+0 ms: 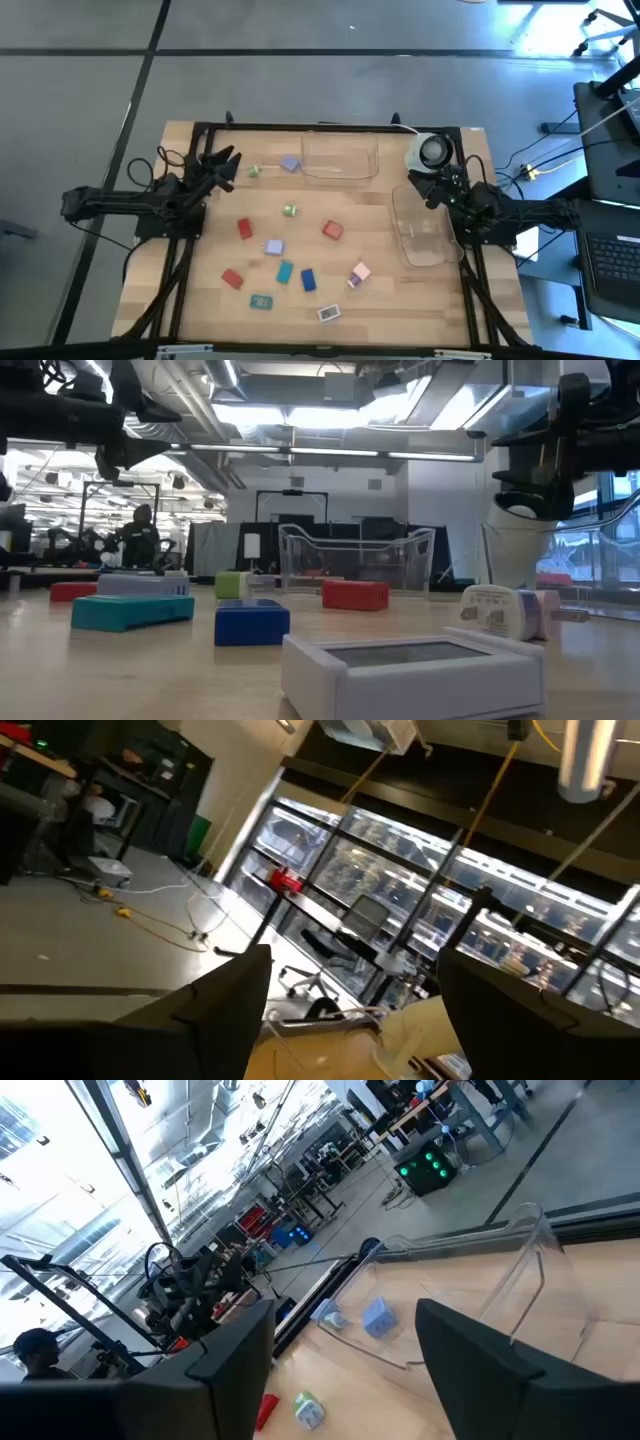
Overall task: Pick & Place Office items
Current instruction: Put the bottom small green charger adapter into the top transparent bin
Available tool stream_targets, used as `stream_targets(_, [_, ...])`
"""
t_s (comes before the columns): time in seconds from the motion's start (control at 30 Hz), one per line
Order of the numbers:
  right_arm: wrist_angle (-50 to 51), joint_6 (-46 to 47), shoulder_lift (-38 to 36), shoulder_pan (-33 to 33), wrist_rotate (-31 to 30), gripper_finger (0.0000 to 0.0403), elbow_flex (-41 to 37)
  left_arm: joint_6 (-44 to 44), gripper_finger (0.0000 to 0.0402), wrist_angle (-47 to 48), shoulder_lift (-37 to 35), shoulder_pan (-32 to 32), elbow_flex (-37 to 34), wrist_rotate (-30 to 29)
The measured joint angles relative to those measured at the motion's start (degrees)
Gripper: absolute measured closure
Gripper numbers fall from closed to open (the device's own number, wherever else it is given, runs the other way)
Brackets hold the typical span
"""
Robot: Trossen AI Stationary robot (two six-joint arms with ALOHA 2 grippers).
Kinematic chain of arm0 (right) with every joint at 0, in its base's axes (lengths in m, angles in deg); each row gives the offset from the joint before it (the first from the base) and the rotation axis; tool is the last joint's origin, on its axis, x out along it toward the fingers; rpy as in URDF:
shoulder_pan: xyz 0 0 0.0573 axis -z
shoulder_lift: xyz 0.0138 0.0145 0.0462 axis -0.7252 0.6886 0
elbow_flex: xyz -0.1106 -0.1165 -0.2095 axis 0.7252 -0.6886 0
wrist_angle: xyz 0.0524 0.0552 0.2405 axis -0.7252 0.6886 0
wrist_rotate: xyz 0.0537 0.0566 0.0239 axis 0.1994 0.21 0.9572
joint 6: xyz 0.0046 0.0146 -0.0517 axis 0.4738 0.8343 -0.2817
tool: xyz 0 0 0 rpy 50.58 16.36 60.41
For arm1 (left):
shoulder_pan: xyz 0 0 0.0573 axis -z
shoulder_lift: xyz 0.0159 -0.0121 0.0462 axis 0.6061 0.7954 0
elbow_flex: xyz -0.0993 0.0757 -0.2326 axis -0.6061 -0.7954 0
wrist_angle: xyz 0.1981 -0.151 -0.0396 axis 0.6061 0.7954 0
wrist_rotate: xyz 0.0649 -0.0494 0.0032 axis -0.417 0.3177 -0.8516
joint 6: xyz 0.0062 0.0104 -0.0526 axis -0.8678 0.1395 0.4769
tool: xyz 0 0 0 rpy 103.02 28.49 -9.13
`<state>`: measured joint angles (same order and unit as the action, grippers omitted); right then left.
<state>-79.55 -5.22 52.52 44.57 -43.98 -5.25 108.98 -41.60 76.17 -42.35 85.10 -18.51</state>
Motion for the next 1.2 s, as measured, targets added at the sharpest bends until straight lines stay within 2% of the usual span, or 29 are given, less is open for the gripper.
stream_targets(0.67, [-0.02,-1.53,0.00,0.00,-0.09,0.0156,0.02,-0.32,0.0121,0.49,0.00,-0.02,-0.02,-2.33])
stream_targets(0.8, [-0.02,1.03,0.00,-0.02,-3.12,0.0156,0.00,2.52,0.0121,0.50,0.02,-0.02,-0.02,-1.60])
stream_targets(1.03, [-0.95,1.64,0.00,-0.01,-7.49,0.0156,0.00,-1.40,0.0121,0.59,0.67,-0.02,-0.01,6.51])
stream_targets(1.2, [-2.52,1.47,0.00,-0.02,-11.67,0.0157,0.00,-7.05,0.0121,3.37,3.50,-0.02,0.51,4.76])
